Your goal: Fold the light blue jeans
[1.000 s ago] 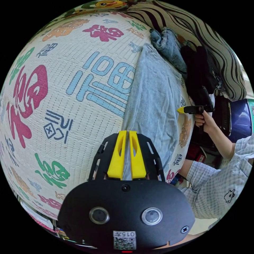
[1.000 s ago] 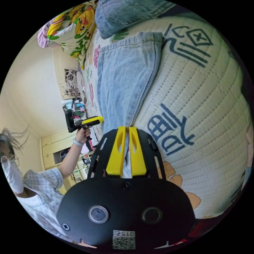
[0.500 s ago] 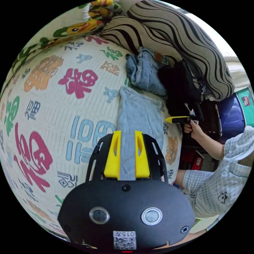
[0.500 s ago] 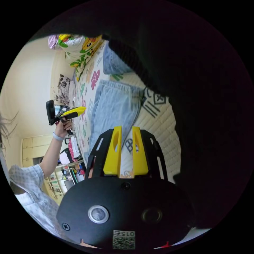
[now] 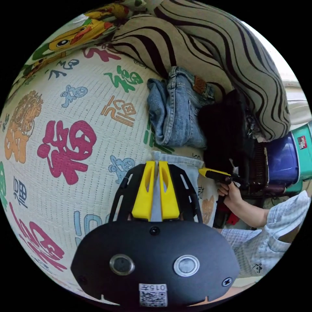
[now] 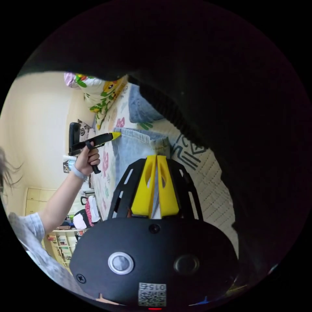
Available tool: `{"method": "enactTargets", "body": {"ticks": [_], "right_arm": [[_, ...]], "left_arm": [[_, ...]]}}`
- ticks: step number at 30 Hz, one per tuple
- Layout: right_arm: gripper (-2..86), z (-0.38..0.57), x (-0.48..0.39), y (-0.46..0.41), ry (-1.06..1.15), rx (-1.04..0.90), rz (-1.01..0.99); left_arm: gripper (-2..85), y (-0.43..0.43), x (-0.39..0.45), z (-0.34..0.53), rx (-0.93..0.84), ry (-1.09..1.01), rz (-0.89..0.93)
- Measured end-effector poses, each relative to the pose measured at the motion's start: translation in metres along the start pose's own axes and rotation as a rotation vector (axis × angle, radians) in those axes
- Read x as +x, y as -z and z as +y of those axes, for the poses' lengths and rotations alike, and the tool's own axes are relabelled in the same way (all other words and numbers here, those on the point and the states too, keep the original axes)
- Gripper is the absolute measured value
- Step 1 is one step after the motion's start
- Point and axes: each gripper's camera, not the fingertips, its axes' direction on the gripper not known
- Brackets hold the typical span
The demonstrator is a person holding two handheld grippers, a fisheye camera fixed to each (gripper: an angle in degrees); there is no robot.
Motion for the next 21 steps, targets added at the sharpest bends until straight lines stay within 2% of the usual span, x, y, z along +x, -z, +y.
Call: {"method": "enactTargets", "body": {"ticks": [5,8,13,17,21], "right_arm": [[-0.3,0.041,-0.075,0.043,0.104,0.003,-0.255],[-0.4,0.077,-0.149,0.055,0.240,-0.080,-0.371],[-0.4,0.169,-0.308,0.009,0.509,-0.412,-0.596],[-0.4,0.259,-0.404,-0.057,0.687,-0.720,-0.673],[-0.4,0.388,-0.480,-0.130,0.845,-1.071,-0.599]], "left_arm": [[0.2,0.091,0.020,0.106,0.177,-0.081,0.111],[0.1,0.157,0.030,0.202,0.281,-0.124,0.167],[0.0,0.269,0.040,0.415,0.431,-0.050,0.118],[0.0,0.326,0.046,0.569,0.482,0.077,0.029],[-0.2,0.349,0.053,0.745,0.476,0.272,-0.026]]}}
